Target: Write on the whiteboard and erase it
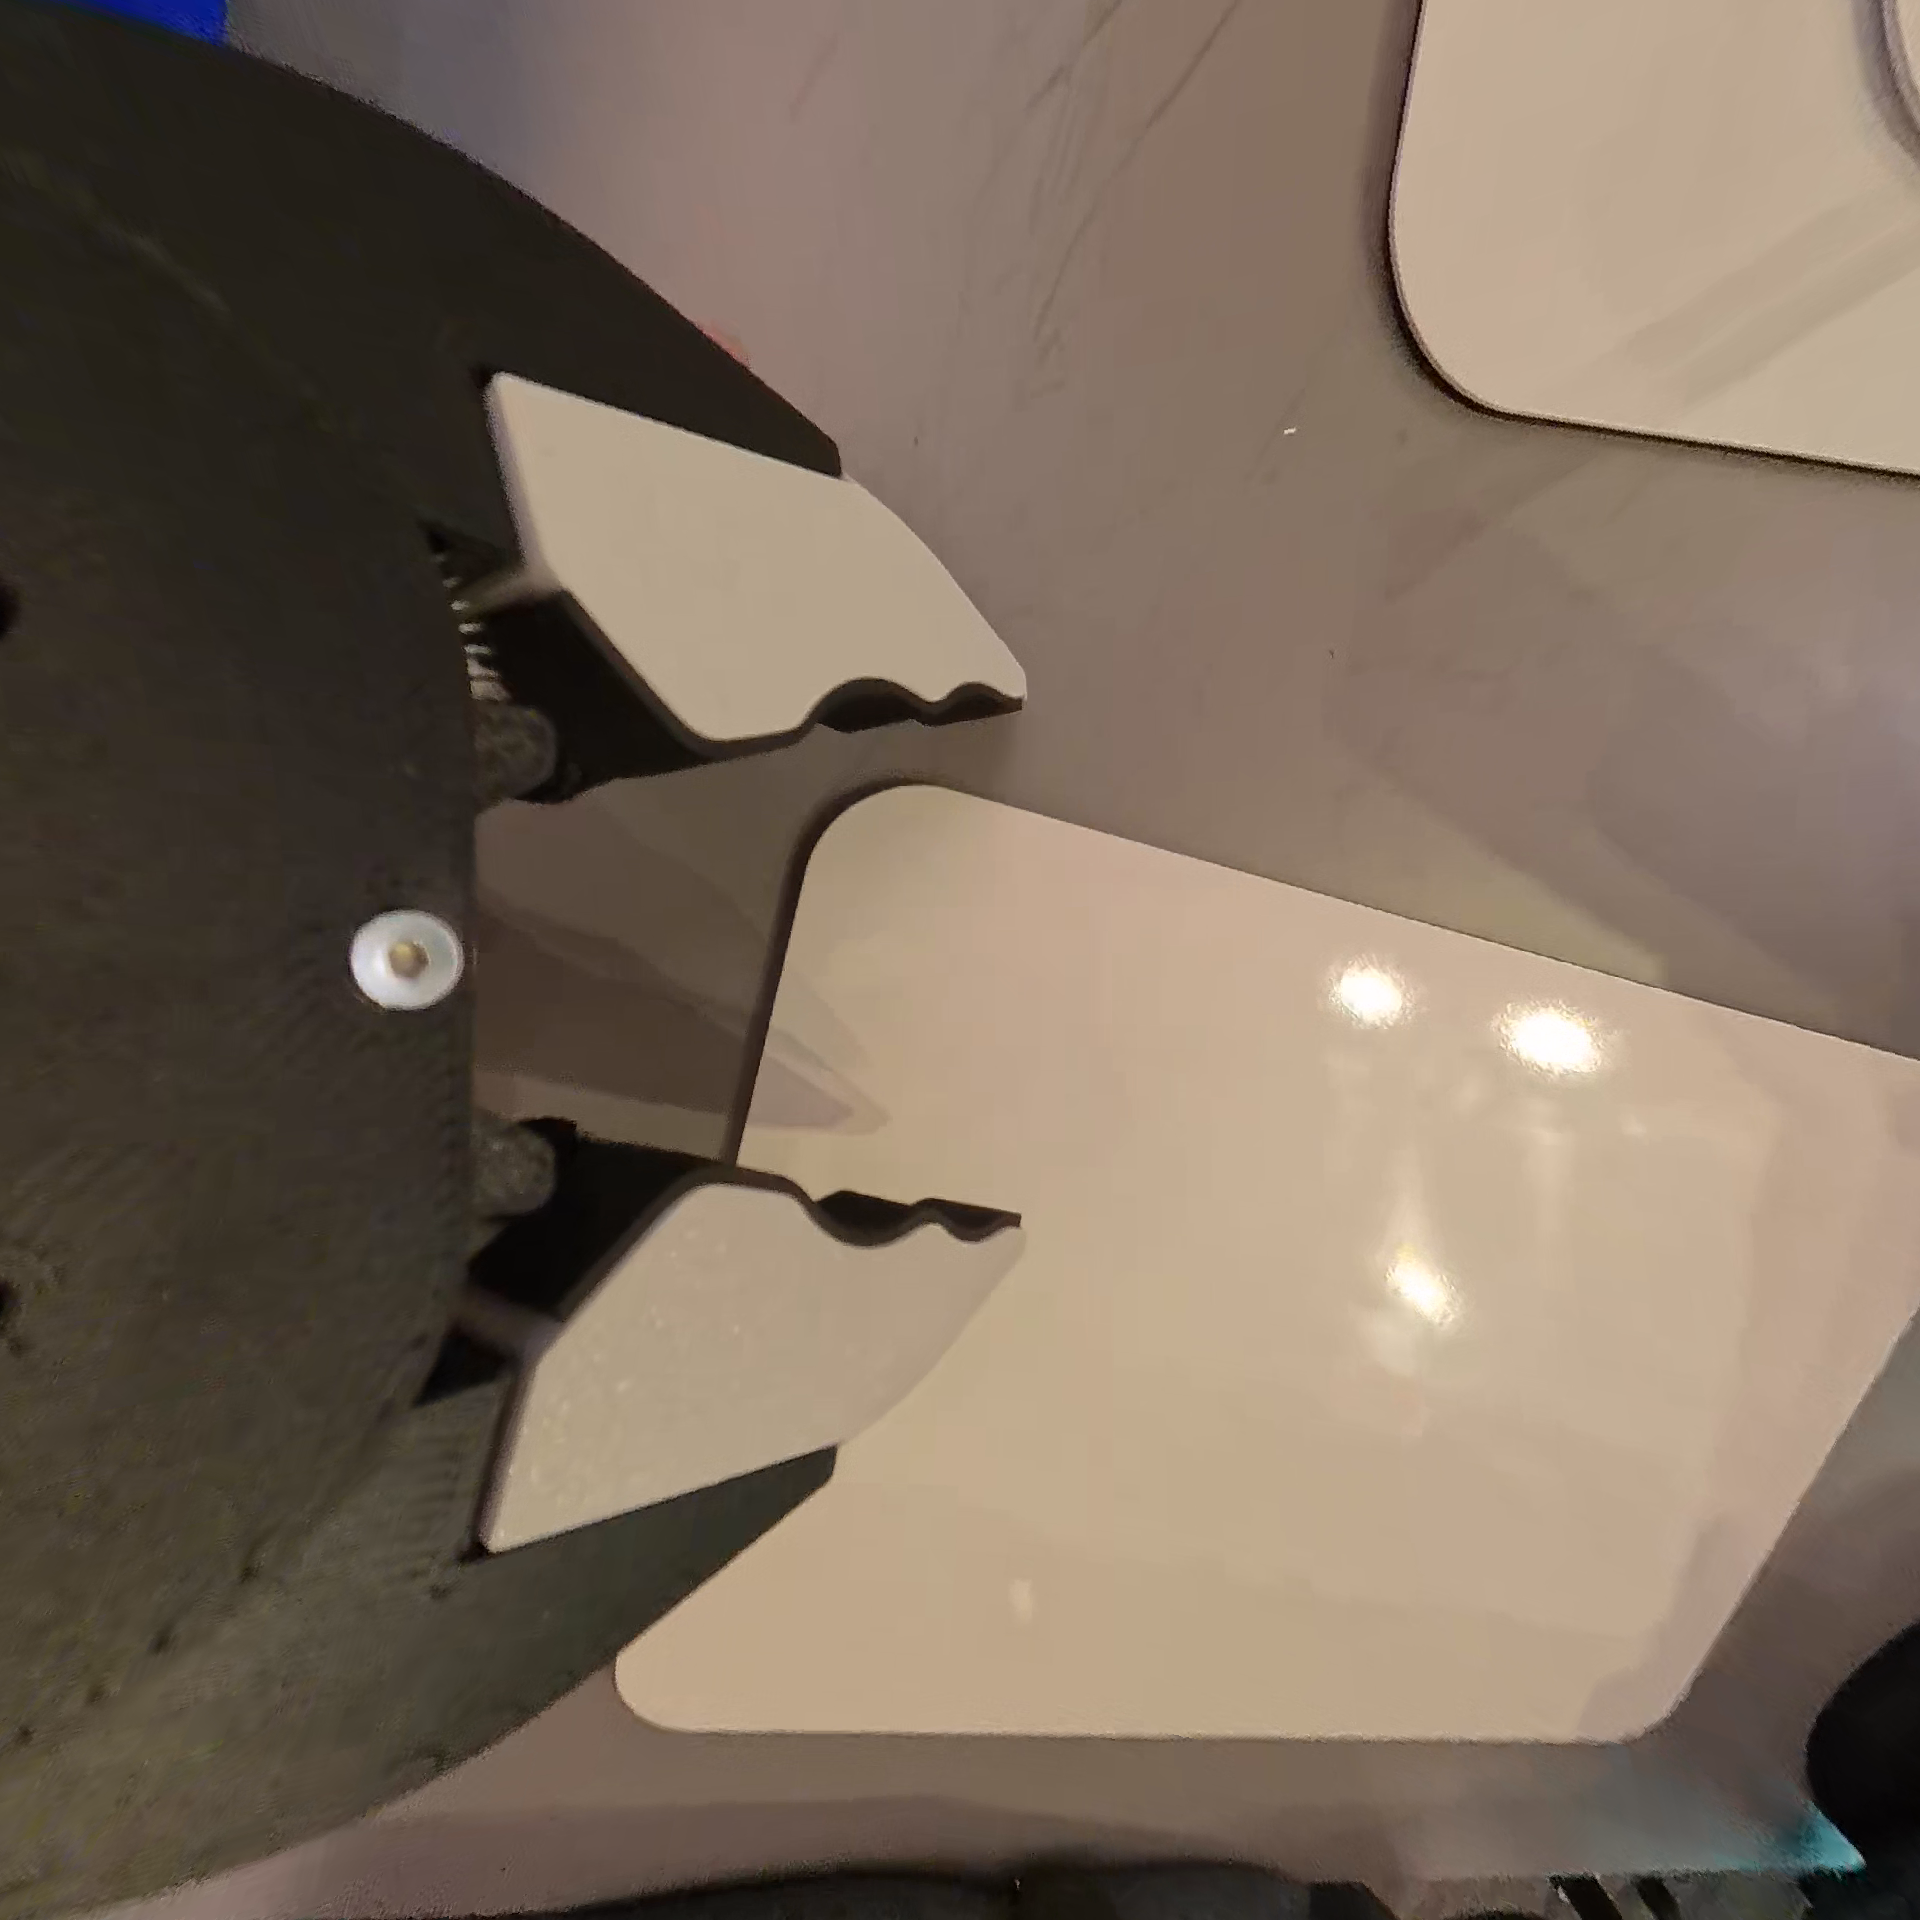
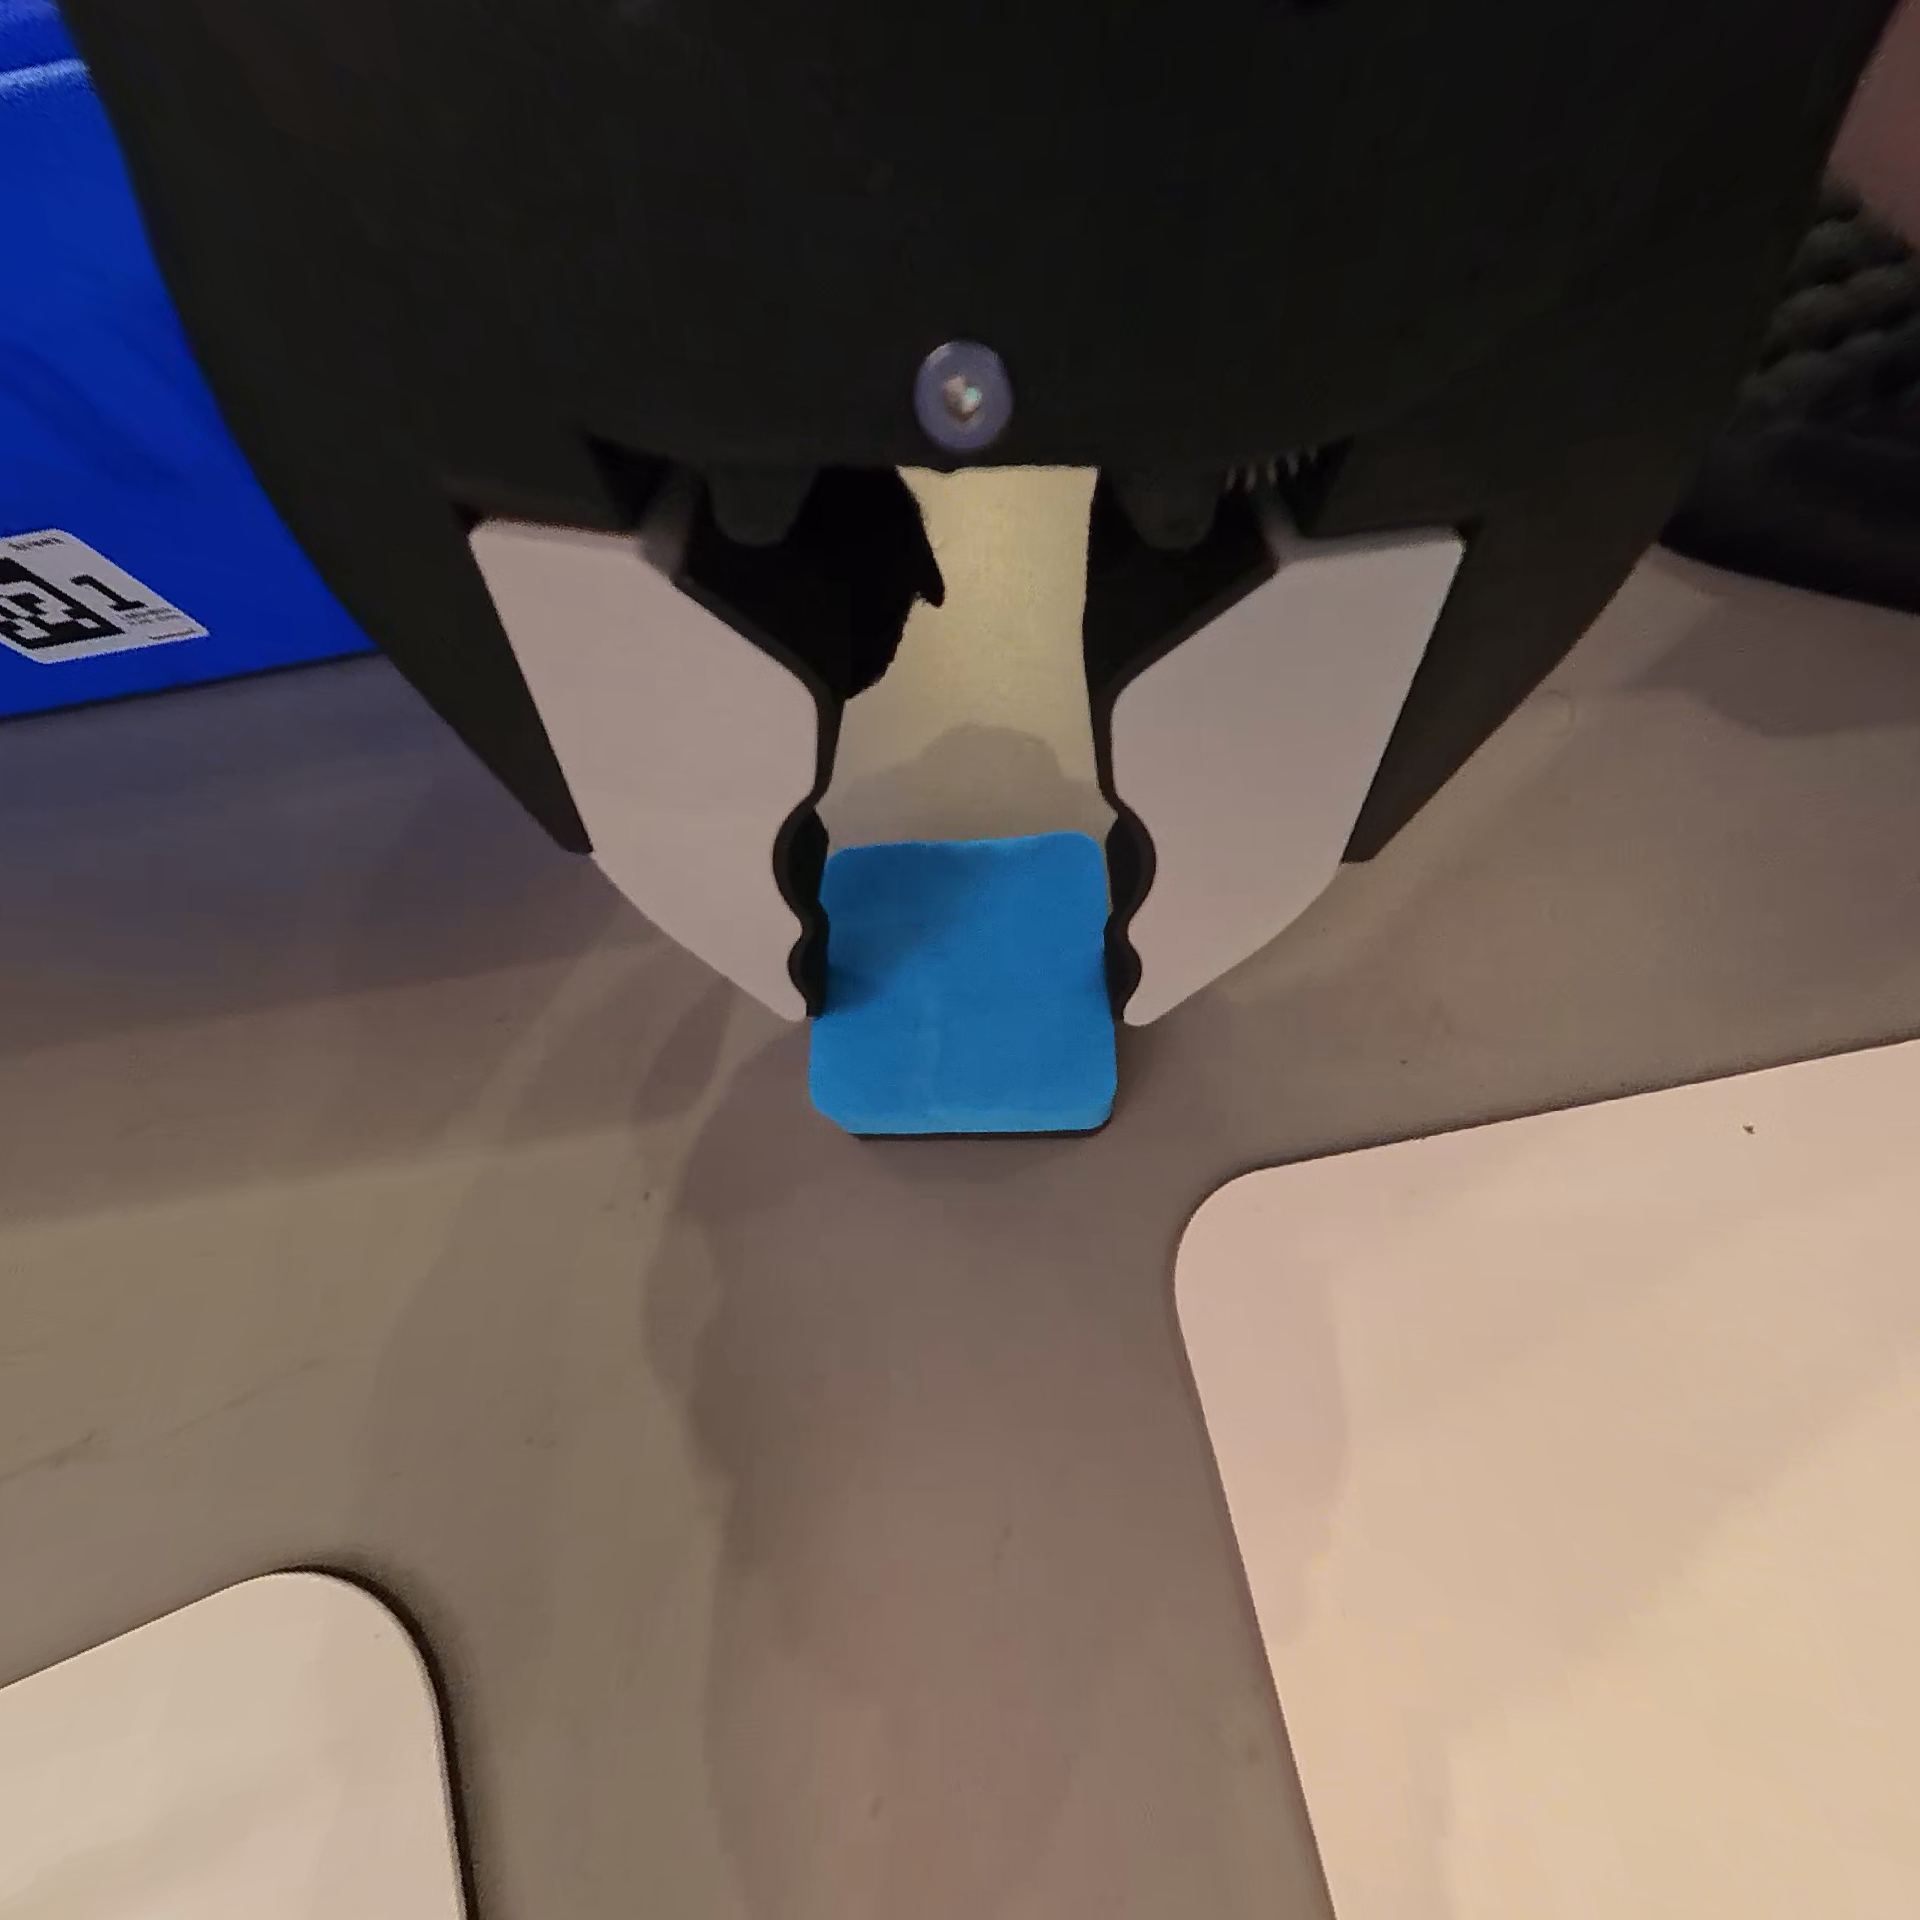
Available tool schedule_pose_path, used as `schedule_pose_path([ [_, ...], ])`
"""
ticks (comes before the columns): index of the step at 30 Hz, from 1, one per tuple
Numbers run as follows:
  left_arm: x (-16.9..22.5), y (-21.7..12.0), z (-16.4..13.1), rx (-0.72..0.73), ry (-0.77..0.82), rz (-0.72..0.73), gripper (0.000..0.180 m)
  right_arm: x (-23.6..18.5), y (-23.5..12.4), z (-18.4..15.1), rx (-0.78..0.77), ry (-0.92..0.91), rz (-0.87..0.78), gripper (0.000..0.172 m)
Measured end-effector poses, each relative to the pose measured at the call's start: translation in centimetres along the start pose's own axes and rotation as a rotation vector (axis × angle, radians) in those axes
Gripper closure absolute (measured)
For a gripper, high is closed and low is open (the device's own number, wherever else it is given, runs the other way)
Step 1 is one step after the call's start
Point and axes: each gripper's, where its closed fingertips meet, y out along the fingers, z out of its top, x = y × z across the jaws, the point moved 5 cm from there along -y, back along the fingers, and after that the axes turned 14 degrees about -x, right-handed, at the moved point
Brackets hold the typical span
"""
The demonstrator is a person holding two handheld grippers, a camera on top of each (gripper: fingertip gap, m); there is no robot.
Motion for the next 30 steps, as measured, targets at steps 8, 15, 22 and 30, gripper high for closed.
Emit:
schedule_pose_path([
  [8,-0.4,0.3,0.0,0.027,0.006,0.009,0.093,-0.1,0.0,0.0,0.011,0.008,0.005,0.119],
  [15,-0.4,0.3,0.0,0.034,0.004,-0.005,0.092,-0.6,-0.9,1.1,-0.05,-0.049,0.069,0.11],
  [22,-0.5,0.2,0.0,0.046,-0.007,-0.039,0.091,1.3,-3.4,1.5,-0.001,-0.098,0.078,0.105],
  [30,-0.6,0.1,0.0,0.057,-0.014,-0.061,0.091,2.6,-3.6,1.8,0.192,-0.105,0.077,0.117],
])
